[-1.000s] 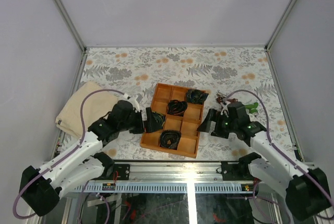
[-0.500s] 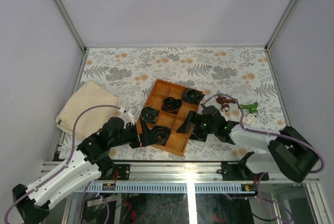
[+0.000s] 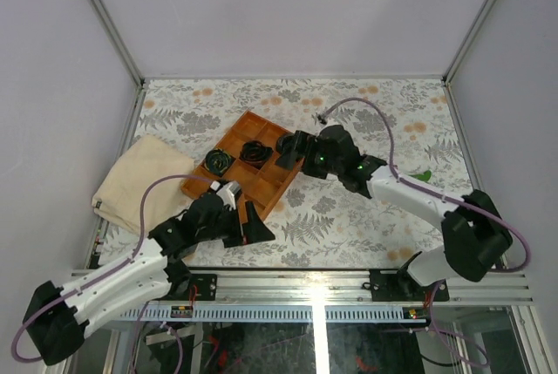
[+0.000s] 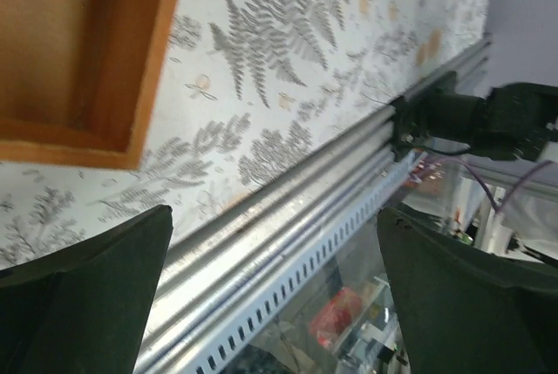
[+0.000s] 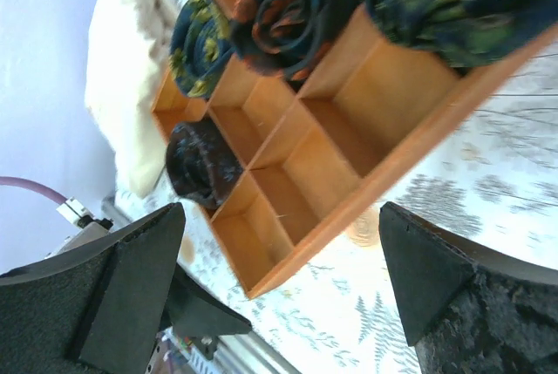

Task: Install the water faucets

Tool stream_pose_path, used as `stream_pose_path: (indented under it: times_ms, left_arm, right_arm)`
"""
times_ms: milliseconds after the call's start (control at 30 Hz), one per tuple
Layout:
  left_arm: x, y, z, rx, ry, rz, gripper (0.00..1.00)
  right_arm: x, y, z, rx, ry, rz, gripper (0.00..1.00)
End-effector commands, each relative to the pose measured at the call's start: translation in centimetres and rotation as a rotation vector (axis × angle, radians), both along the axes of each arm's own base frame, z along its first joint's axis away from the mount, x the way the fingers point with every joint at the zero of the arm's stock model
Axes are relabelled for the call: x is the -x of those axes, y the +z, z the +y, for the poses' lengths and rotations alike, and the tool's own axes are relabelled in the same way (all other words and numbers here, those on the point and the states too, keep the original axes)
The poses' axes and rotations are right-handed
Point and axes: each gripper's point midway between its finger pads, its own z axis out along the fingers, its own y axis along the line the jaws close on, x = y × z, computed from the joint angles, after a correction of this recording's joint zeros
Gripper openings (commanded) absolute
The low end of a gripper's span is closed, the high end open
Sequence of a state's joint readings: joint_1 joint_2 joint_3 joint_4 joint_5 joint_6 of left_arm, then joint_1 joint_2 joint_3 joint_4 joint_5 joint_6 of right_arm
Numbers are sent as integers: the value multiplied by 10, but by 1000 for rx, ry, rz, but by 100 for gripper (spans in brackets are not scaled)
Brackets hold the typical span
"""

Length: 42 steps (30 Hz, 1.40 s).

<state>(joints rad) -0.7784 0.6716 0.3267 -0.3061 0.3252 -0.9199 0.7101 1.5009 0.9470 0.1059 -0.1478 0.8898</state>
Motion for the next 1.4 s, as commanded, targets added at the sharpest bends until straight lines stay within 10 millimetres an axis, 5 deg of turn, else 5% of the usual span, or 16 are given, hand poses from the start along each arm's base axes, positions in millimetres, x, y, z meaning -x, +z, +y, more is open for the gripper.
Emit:
stream_pose_path:
  times_ms: [0,167,333,433,700,833,1067,1367]
  left_arm:
    - [-30,1,-9,-48,7,-134,100]
    - [-51,-11,13,-262,81,-143,100]
    - [-54,-18,27,-286,146,-173,100]
    - [-72,-17,26,-328,201,-193,100]
    - [-126,-11,-21,-312,198,-269,100]
    - [-166,-5,-33,-355,220,-329,100]
    - [-235,-15,-22,-357,290,-316,100]
    - [-299,-33,-1,-365,345,-248,100]
  right_arm:
    - [3,-4,-62,196,-142,-50,99]
    - [22,2,-111,272,-264,-76,100]
    - [38,8,-139,269,-336,-100,100]
    - [43,12,-151,274,-372,-111,100]
    - [47,16,-175,346,-427,-147,100]
    - [47,17,-204,481,-497,-159,99]
    - [44,23,-249,605,-594,-160,99]
    - [19,-12,-280,547,-556,21,99]
